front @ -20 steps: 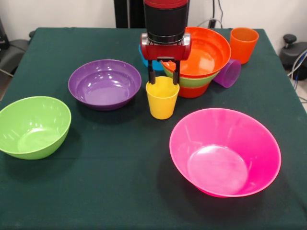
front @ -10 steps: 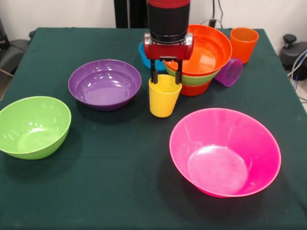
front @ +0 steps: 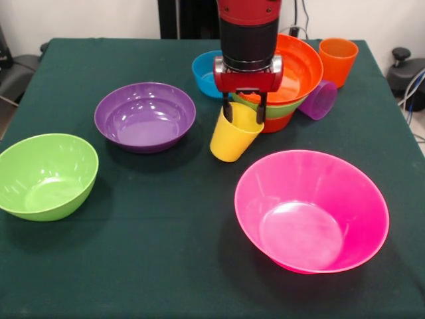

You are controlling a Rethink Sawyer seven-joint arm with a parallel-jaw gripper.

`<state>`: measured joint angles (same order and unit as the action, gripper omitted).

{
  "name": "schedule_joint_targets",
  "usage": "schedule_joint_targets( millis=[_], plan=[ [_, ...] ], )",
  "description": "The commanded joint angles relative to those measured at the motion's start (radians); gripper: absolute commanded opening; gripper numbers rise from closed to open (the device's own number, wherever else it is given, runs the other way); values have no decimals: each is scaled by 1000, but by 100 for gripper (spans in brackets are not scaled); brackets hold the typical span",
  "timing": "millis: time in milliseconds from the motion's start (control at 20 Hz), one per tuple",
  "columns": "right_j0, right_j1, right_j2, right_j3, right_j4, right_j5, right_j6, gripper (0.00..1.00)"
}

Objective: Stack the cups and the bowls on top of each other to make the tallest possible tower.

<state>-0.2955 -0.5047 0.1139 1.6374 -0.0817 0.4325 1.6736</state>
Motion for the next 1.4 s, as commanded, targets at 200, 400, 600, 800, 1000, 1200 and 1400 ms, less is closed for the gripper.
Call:
schedule_joint_targets(
  millis=[200, 400, 600, 800, 1000, 1200, 1400],
  plan=[
    [40, 104, 27, -232, 51, 244, 102, 100],
    [61, 147, 14, -362, 58, 332, 117, 100],
    [86, 174, 0, -464, 65, 413, 143, 100],
    [102, 188, -12, -513, 80, 447, 158, 100],
    [108, 197, -19, -526, 91, 459, 157, 100],
    [101, 192, -18, -517, 95, 462, 140, 100],
    [101, 214, -20, -549, 97, 469, 131, 100]
  ],
)
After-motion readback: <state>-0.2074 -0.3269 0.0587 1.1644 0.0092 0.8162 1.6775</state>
